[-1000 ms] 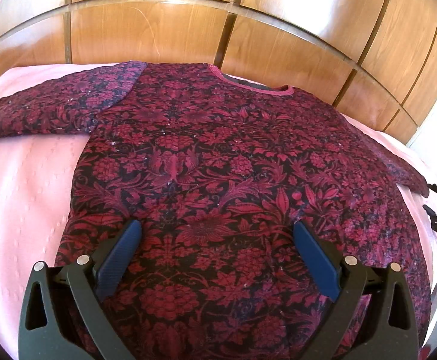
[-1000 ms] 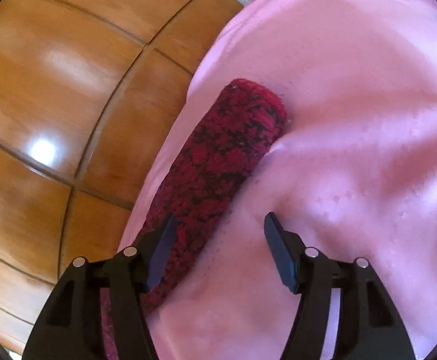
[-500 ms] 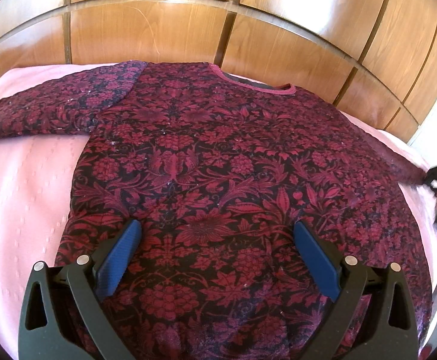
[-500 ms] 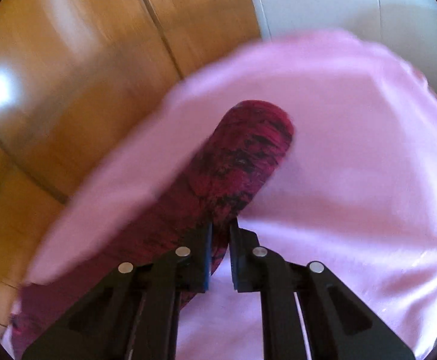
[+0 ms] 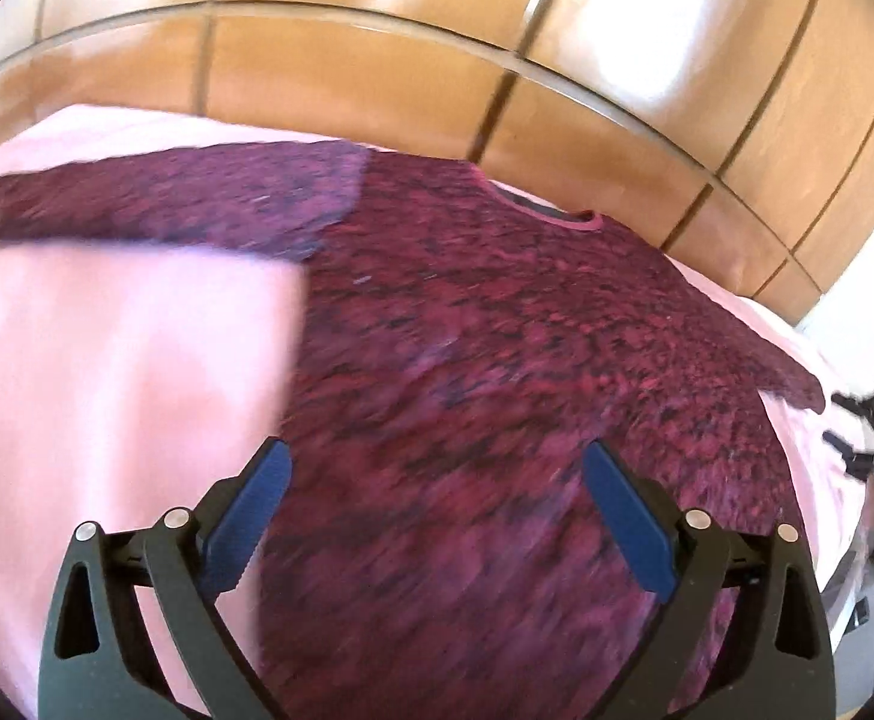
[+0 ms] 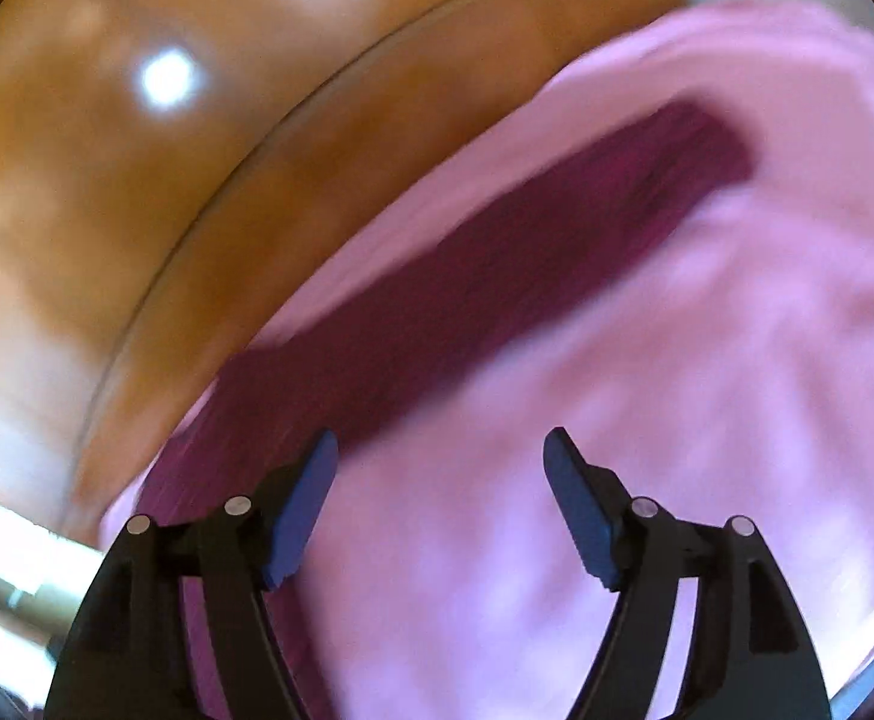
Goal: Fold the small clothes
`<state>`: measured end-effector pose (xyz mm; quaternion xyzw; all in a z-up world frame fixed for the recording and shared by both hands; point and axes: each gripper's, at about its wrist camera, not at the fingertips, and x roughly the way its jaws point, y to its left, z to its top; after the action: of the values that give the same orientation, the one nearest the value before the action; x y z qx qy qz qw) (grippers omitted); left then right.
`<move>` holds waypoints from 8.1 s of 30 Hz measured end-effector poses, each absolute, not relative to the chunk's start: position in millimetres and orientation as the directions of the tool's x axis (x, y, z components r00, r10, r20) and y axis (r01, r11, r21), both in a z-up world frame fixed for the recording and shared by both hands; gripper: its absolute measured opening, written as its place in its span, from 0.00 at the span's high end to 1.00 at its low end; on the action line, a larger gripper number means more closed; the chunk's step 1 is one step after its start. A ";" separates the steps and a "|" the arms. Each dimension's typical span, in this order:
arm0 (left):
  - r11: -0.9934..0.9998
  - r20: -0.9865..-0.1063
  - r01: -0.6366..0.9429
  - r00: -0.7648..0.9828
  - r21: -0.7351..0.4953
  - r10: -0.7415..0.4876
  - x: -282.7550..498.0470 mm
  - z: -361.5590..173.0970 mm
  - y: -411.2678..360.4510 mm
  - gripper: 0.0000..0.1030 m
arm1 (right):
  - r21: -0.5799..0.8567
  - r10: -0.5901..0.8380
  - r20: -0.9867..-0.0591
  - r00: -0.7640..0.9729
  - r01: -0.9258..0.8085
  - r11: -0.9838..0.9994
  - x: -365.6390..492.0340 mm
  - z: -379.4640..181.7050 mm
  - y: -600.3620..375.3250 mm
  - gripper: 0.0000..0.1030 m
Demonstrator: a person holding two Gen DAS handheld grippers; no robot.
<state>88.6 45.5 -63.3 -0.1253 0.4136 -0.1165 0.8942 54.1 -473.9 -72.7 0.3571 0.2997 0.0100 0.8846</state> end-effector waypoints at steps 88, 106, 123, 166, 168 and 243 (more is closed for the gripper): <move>0.795 -0.620 0.165 0.542 -0.583 -0.567 105.6 -62.8 41.9 0.32 | 0.137 0.226 -0.680 0.698 -0.182 0.974 285.6 -63.9 -166.3 0.72; 0.759 -0.642 0.048 0.501 -0.649 -0.580 259.5 -55.3 3.4 0.32 | 0.603 0.321 -0.447 0.835 0.017 0.797 108.6 -63.4 -353.1 0.29; 0.858 -0.661 0.048 0.616 -0.511 -0.428 249.7 -33.0 44.0 0.93 | 0.533 0.294 -0.523 0.800 0.038 0.845 192.3 -55.7 -319.8 0.49; 0.504 -0.667 -0.529 0.734 -0.683 -0.133 174.6 -89.3 310.8 0.44 | 0.116 0.130 -0.598 0.791 -0.075 0.990 150.9 -108.9 -169.0 0.16; 0.440 -0.649 -0.542 0.748 -0.716 -0.135 174.5 -93.7 334.0 0.44 | 0.112 0.128 -0.604 0.787 -0.075 0.991 151.2 -110.1 -168.2 0.14; 0.957 -0.800 -0.237 0.600 -0.171 0.006 205.4 -81.4 86.0 0.40 | 0.291 0.019 -0.612 0.790 0.204 0.935 203.1 -64.6 -283.7 0.93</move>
<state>205.4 86.0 -81.4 -0.1306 0.4422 0.0684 0.8847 203.1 -283.7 -64.6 0.1738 0.3199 -0.0497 0.9300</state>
